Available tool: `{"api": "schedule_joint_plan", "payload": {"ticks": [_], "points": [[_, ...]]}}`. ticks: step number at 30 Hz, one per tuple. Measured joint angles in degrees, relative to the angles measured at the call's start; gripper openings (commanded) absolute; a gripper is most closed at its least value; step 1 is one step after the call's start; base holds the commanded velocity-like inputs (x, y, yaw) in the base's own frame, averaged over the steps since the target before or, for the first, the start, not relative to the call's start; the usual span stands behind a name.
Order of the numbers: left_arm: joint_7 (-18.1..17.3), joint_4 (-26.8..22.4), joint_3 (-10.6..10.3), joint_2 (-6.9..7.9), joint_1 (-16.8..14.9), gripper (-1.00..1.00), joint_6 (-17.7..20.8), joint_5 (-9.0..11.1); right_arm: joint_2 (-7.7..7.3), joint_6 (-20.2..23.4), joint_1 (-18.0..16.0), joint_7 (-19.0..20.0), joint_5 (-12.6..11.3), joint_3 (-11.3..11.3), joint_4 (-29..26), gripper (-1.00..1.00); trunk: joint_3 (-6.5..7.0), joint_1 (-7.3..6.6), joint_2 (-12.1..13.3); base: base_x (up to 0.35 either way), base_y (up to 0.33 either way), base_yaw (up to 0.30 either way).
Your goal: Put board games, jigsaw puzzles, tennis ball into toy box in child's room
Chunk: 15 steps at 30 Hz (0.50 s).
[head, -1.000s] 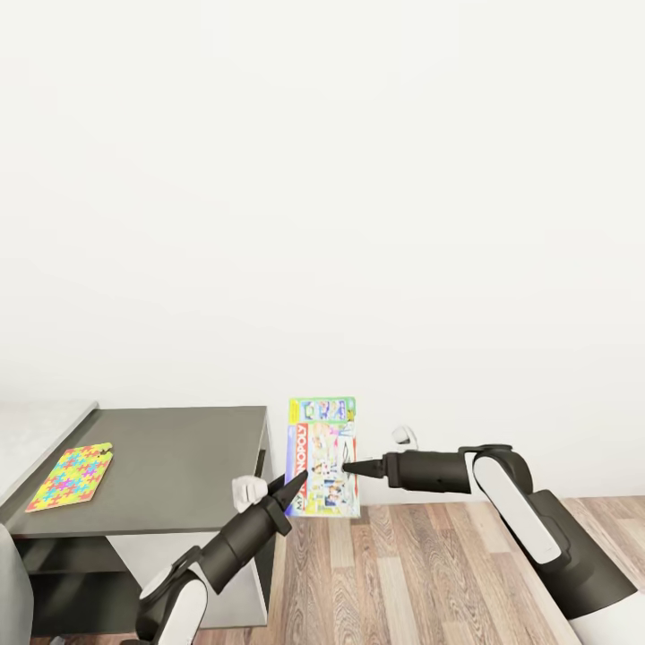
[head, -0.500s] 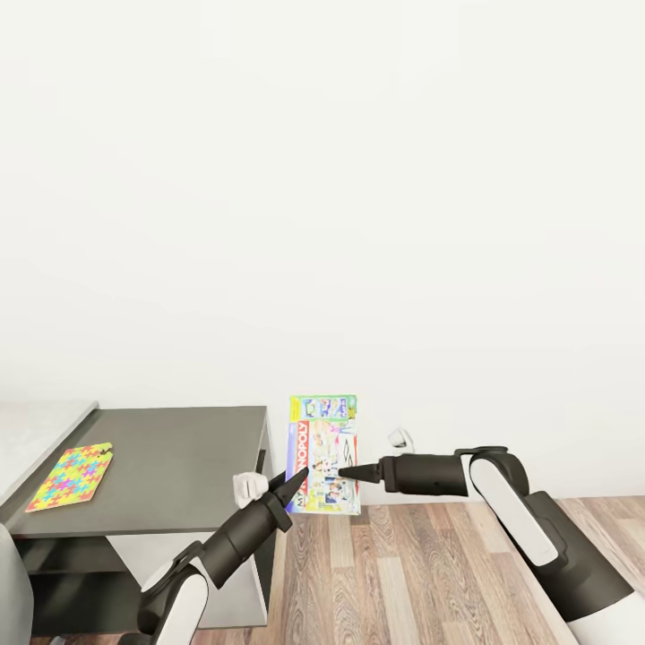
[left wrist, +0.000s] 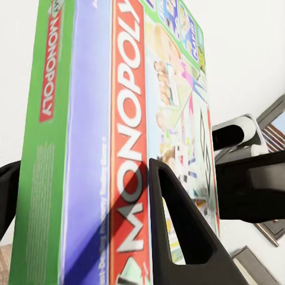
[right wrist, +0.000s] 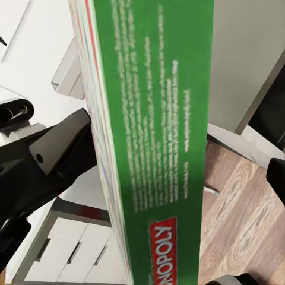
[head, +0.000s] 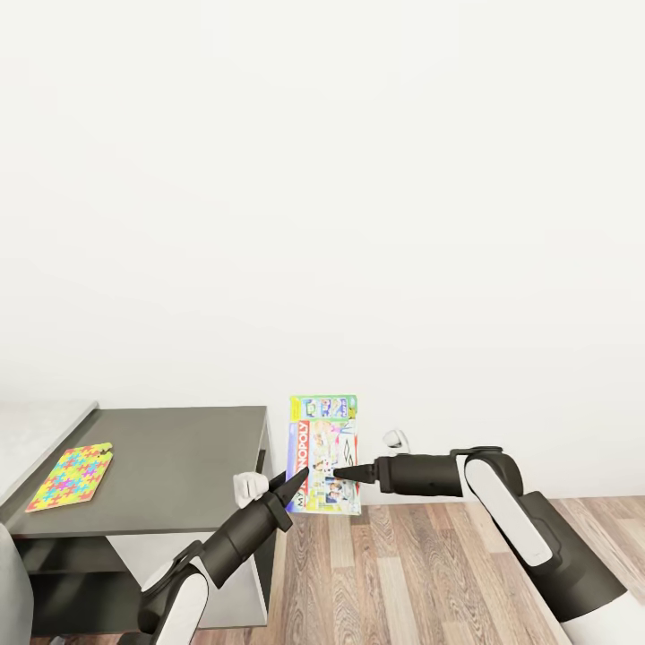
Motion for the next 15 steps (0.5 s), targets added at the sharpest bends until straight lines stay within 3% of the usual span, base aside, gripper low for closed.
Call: {"api": "schedule_joint_plan", "payload": {"ticks": [2, 3, 10, 15], "points": [[-0.01, 0.0, 0.0, 0.0, 0.0, -1.0, 0.01, -0.02, 0.06, 0.0, 0.0, 0.0, 0.0, 0.01, 0.01, 1.0, 0.0, 0.0, 0.0, 0.0, 0.0, 0.0], [-0.01, 0.0, 0.0, 0.0, 0.0, -1.0, 0.01, -0.02, 0.06, 0.0, 0.0, 0.0, 0.0, 0.01, 0.01, -1.0, 0.0, 0.0, 0.0, 0.0, 0.0, 0.0], [-0.04, -0.04, 0.01, 0.01, -0.01, -1.0, 0.08, 0.27, 0.13, -0.22, -0.01, -0.02, 0.87, -0.11, 0.03, -1.0, 0.0, 0.0, 0.0, 0.0, 0.0, 0.0], [-0.08, -0.08, -0.01, 0.02, -0.01, -1.0, 0.21, 0.63, 0.08, -0.86, -0.02, -0.17, 3.42, -0.23, 0.1, -1.0, 0.0, 0.0, 0.0, 0.0, 0.0, 0.0]]}}
